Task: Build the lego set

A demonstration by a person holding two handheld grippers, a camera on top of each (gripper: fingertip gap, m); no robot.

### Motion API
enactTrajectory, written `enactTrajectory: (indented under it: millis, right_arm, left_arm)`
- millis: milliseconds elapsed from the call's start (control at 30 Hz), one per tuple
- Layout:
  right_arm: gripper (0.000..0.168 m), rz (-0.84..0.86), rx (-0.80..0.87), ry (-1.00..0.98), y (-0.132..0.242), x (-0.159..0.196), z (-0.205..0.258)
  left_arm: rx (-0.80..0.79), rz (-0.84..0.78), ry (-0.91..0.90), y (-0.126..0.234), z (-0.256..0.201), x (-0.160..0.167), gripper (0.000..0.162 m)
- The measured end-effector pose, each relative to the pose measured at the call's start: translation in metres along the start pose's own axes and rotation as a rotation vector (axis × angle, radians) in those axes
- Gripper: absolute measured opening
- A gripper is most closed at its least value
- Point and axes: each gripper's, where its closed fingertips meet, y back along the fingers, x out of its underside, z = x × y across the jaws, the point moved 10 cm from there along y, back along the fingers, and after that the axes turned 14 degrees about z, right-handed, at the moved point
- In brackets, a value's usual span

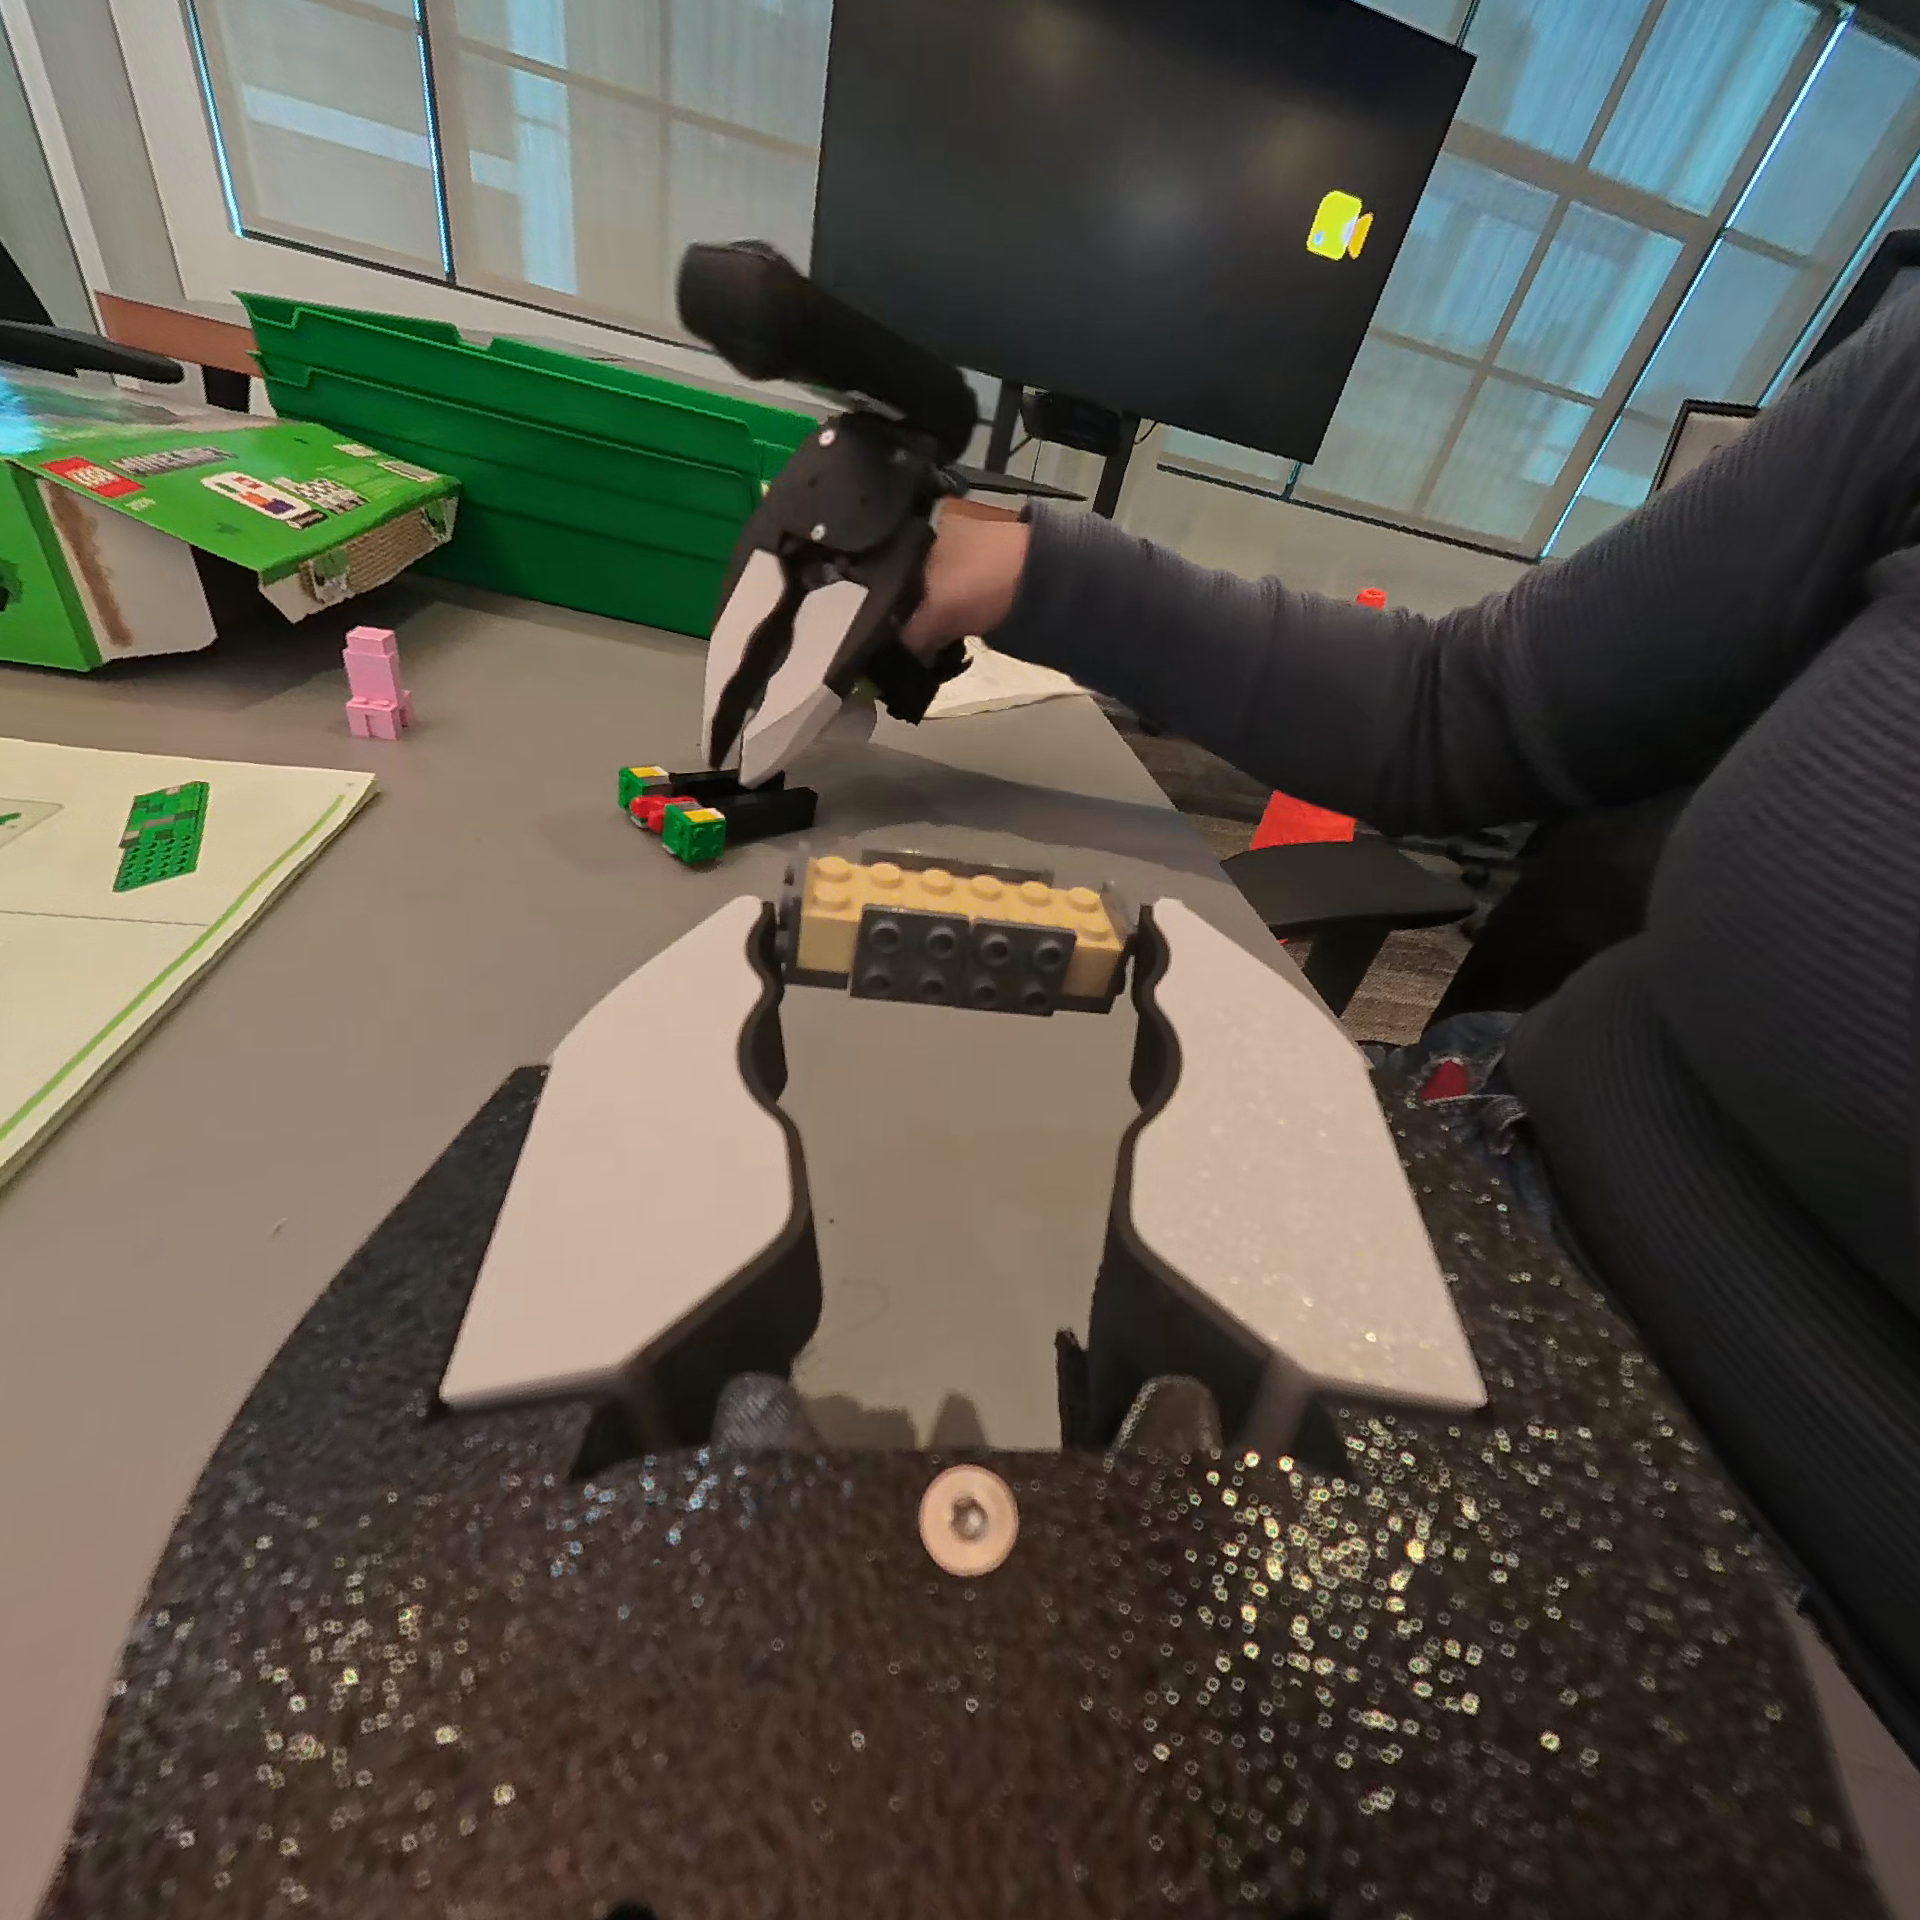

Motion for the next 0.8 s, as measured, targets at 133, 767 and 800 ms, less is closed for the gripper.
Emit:
enactTrajectory:
  millis: [133,767,800]
  right_arm:
    - [0.018,-0.021,-0.284,0.019,-0.002,0.002,0.014]
    - [0.083,-0.209,-0.017,0.571,-0.023,-0.015,0.026]
    - [0.082,-0.202,-0.037,0.578,-0.025,-0.017,0.023]
  left_arm:
    - [0.004,-0.005,0.009,0.001,0.001,0.000,0.065]
    - [0.095,-0.017,0.002,0.000,-0.002,-0.001,0.064]
    - [0.099,-0.017,0.001,0.000,-0.002,-0.001,0.064]
